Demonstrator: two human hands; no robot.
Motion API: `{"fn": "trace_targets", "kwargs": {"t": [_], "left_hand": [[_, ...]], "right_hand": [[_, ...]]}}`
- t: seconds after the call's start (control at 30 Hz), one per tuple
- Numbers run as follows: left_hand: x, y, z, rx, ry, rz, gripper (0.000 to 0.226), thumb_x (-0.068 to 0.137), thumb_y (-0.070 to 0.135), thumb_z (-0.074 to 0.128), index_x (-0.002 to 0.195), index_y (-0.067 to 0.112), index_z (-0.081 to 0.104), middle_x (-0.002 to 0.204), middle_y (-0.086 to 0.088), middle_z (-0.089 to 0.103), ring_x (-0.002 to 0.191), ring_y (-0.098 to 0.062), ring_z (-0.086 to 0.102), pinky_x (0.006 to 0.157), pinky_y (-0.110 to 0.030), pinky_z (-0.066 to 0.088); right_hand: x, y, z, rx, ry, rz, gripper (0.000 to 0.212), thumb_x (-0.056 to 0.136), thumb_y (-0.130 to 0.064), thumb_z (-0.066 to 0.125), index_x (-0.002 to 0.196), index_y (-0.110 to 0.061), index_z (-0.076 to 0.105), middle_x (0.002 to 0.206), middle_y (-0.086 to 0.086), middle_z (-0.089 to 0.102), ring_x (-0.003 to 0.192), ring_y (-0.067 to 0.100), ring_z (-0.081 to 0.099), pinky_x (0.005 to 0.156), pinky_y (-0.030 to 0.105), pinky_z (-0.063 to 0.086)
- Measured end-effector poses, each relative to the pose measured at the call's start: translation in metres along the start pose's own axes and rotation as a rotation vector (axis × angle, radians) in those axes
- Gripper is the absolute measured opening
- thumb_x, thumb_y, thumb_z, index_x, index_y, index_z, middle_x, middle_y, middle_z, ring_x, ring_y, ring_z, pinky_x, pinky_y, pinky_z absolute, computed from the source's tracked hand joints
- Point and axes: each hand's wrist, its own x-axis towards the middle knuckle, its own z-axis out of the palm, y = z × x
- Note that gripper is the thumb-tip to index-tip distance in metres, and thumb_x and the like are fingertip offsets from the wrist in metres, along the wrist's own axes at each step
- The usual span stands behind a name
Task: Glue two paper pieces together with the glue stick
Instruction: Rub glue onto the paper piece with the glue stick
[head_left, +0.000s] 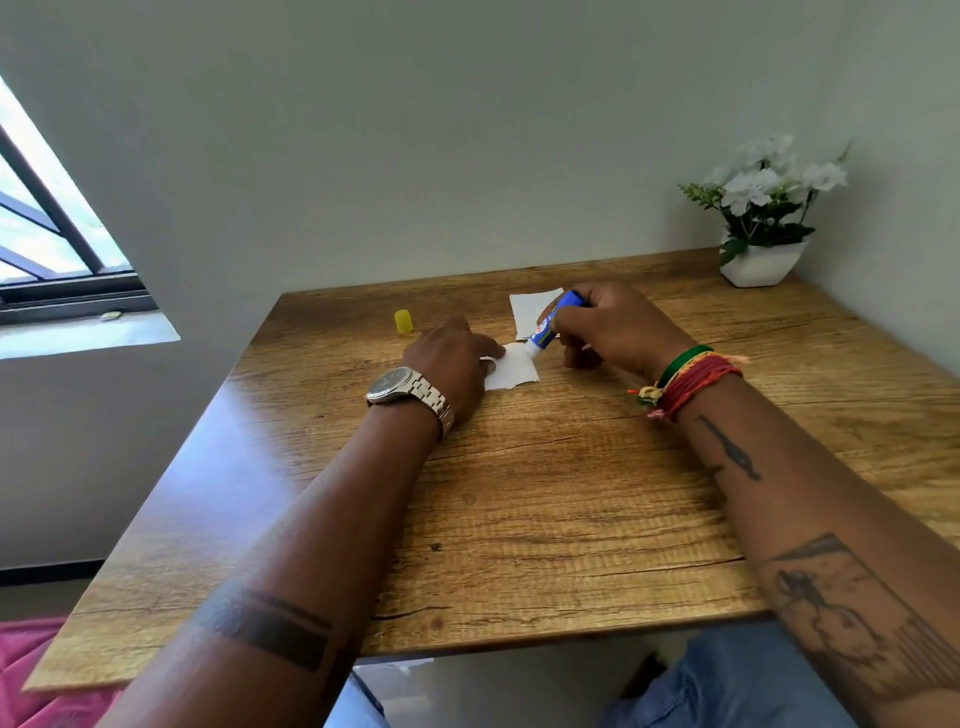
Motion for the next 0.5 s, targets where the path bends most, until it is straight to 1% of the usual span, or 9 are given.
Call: {"fn": "trace_targets", "kwargs": {"t": [0.1, 0.17, 0.23, 0.3, 0.4, 0.5], "left_hand": [[0.0, 0.004, -0.004, 0.055, -0.007, -0.039, 0.032, 0.097, 0.045, 0.058, 0.127, 0.038, 0.067, 0.118, -0.002, 0.061, 0.109, -0.027, 0.06, 0.076, -0.032, 0.045], [-0.001, 0.006, -0.008, 0.094, -0.011, -0.061, 0.035, 0.095, 0.052, 0.058, 0.124, 0.037, 0.068, 0.12, -0.003, 0.063, 0.112, -0.027, 0.059, 0.082, -0.036, 0.045], [-0.002, 0.007, -0.011, 0.13, 0.009, -0.073, 0.038, 0.09, 0.059, 0.059, 0.117, 0.034, 0.071, 0.12, -0.005, 0.063, 0.116, -0.03, 0.056, 0.088, -0.039, 0.044], [-0.004, 0.009, -0.013, 0.162, 0.017, -0.091, 0.041, 0.086, 0.064, 0.061, 0.109, 0.031, 0.072, 0.121, -0.005, 0.062, 0.119, -0.032, 0.052, 0.093, -0.043, 0.042], [-0.006, 0.011, -0.014, 0.174, 0.018, -0.099, 0.042, 0.084, 0.066, 0.062, 0.102, 0.029, 0.07, 0.126, -0.002, 0.058, 0.124, -0.032, 0.047, 0.099, -0.048, 0.038], [-0.008, 0.011, -0.014, 0.117, 0.038, -0.008, 0.03, 0.086, 0.059, 0.064, 0.1, 0.034, 0.069, 0.128, 0.005, 0.056, 0.129, -0.029, 0.043, 0.103, -0.048, 0.031]], "right_hand": [[0.003, 0.002, -0.002, 0.018, 0.075, 0.028, 0.021, 0.088, -0.021, 0.062, 0.101, -0.01, 0.075, 0.071, 0.003, 0.064, 0.058, 0.015, 0.061, 0.057, 0.029, 0.056], [0.004, 0.003, -0.002, 0.006, 0.113, 0.033, 0.024, 0.089, -0.023, 0.062, 0.104, -0.009, 0.074, 0.072, 0.002, 0.064, 0.058, 0.014, 0.062, 0.063, 0.032, 0.059], [0.005, 0.003, -0.003, 0.004, 0.131, 0.028, 0.025, 0.089, -0.025, 0.061, 0.105, -0.01, 0.074, 0.073, 0.002, 0.064, 0.059, 0.014, 0.062, 0.069, 0.036, 0.06], [0.004, 0.002, -0.002, -0.007, 0.124, 0.007, 0.025, 0.089, -0.025, 0.061, 0.105, -0.009, 0.074, 0.073, 0.003, 0.064, 0.059, 0.014, 0.062, 0.069, 0.036, 0.06], [0.003, 0.002, 0.001, -0.056, 0.11, -0.015, 0.023, 0.089, -0.025, 0.062, 0.103, -0.01, 0.073, 0.073, 0.004, 0.065, 0.059, 0.014, 0.063, 0.066, 0.036, 0.059], [0.004, 0.001, 0.003, -0.101, 0.114, -0.016, 0.021, 0.089, -0.027, 0.063, 0.103, -0.015, 0.072, 0.074, 0.004, 0.068, 0.06, 0.014, 0.065, 0.067, 0.037, 0.06]]}}
